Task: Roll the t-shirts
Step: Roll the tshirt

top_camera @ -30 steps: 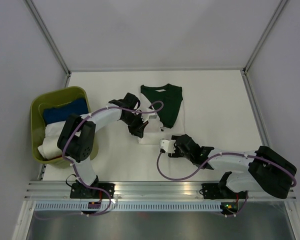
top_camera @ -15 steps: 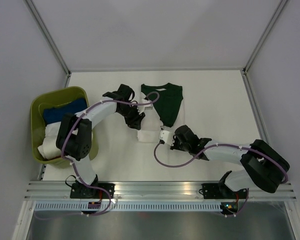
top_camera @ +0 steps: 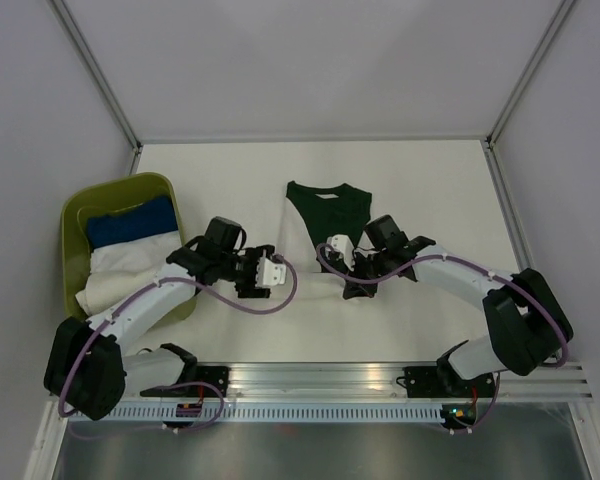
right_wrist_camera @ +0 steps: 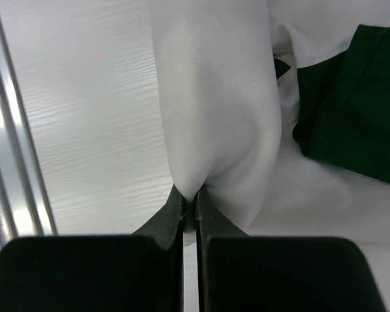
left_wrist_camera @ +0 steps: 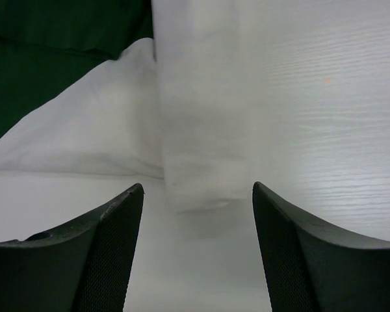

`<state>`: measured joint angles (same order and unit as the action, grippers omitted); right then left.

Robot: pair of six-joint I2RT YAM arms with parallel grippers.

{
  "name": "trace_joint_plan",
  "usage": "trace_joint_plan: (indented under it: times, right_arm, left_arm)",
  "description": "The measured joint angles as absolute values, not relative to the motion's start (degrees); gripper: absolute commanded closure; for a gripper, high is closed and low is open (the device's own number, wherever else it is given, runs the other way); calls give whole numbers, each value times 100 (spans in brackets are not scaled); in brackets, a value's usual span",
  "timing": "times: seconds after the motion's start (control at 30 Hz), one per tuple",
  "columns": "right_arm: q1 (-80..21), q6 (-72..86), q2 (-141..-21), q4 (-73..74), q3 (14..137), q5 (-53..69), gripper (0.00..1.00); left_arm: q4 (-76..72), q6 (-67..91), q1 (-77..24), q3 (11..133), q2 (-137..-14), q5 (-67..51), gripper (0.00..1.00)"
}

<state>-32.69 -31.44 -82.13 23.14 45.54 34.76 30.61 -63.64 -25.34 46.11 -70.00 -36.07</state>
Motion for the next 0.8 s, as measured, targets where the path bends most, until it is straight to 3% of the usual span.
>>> trace_joint_plan:
  times: [0.43,0.53,0.63,0.67,0.7,0.8]
  right_arm:
    - [-2644,-2698,-8851,2668,4775,4429,99]
    - [-2639,-2700,-8851,2670,4775,4431,99]
    - [-2637,-2700,-8853,2670,4779,4431,99]
    - [-2637,-2700,-8855,2672,4786,4431,99]
    - [-2639,-2703,-8858,2692,4797,4427,100]
    - [-2637,-2731,-8860,2836,4871,4370,99]
  left_arm:
    - [1050,-6396,-3929,2904,-6853,-2512,29]
    - [596,-6381,-3929,2908,-7349,-2071,39]
    - [287,-6287,-3942,3044,-7767,-1769,67]
    - [255,-6224,-3940,3140,-7881,-1686,86]
    - [239,-6145,-3940,3221,-7966,-1638,97]
    - [528,-6042,-3920,3468,-8020,-1645,98]
